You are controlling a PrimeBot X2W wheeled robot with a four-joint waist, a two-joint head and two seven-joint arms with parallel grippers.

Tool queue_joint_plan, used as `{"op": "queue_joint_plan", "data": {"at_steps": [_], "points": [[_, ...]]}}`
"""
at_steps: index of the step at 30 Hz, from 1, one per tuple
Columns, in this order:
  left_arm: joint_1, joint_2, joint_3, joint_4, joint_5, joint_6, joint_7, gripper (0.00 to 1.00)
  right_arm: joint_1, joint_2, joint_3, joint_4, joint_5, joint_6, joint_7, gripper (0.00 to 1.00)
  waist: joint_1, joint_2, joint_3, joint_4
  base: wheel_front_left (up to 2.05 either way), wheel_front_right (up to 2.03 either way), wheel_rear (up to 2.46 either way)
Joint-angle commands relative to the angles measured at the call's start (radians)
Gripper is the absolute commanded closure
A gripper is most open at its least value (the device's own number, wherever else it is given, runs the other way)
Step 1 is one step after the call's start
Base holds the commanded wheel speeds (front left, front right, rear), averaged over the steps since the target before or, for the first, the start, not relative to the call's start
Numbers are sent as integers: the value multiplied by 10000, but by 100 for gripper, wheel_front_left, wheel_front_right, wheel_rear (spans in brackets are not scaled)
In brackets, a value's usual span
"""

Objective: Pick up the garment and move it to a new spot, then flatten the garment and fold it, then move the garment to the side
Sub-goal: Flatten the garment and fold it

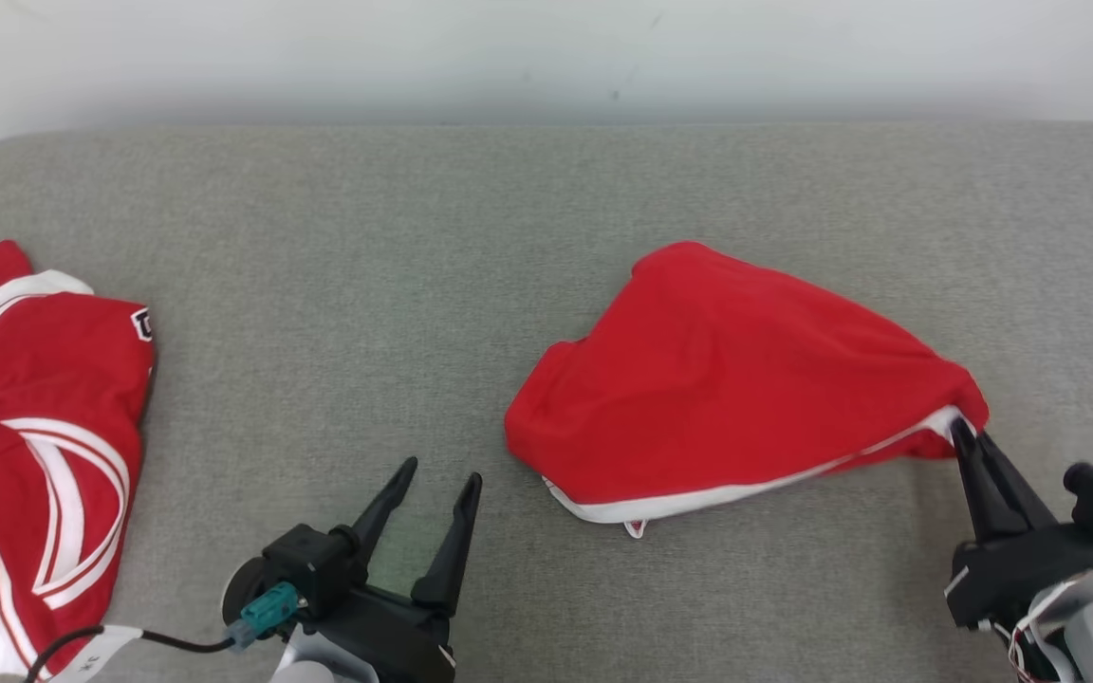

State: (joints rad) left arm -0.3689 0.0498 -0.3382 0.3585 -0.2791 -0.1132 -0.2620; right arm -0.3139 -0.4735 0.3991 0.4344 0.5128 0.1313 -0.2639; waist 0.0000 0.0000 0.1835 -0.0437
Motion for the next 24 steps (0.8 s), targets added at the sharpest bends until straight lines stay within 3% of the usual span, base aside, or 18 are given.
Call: {"op": "queue_joint_plan", "data": {"at_steps": [1, 2, 3, 4, 14, 24], "points": [[112, 17, -72, 103, -106, -38, -46, 0, 170, 3, -35, 77, -48, -10, -8, 100, 0, 0, -110, -145, 0, 0, 0], [129, 17, -142, 175, -218, -53, -46, 0, 225, 46, -103, 233, -40, -10, -8, 100, 0, 0, -121, -195, 0, 0, 0], [126, 17, -224, 230, -247, -68, -46, 0, 254, 89, -145, 343, -4, -10, -8, 40, 0, 0, -132, -247, 0, 0, 0], [120, 17, -302, 297, -297, -57, -46, 0, 254, 146, -135, 375, -9, -10, -9, 0, 0, 0, -139, -314, 0, 0, 0], [-614, 15, -619, 1067, -1056, -119, -46, 0, 569, 664, -940, -114, -590, -10, -7, 0, 0, 0, 161, -1234, 0, 0, 0], [-1905, 17, -277, 2409, -1191, -152, -46, 0, 502, 1173, -896, -382, -748, -10, -7, 0, 0, 0, 635, -1966, 0, 0, 0]]}}
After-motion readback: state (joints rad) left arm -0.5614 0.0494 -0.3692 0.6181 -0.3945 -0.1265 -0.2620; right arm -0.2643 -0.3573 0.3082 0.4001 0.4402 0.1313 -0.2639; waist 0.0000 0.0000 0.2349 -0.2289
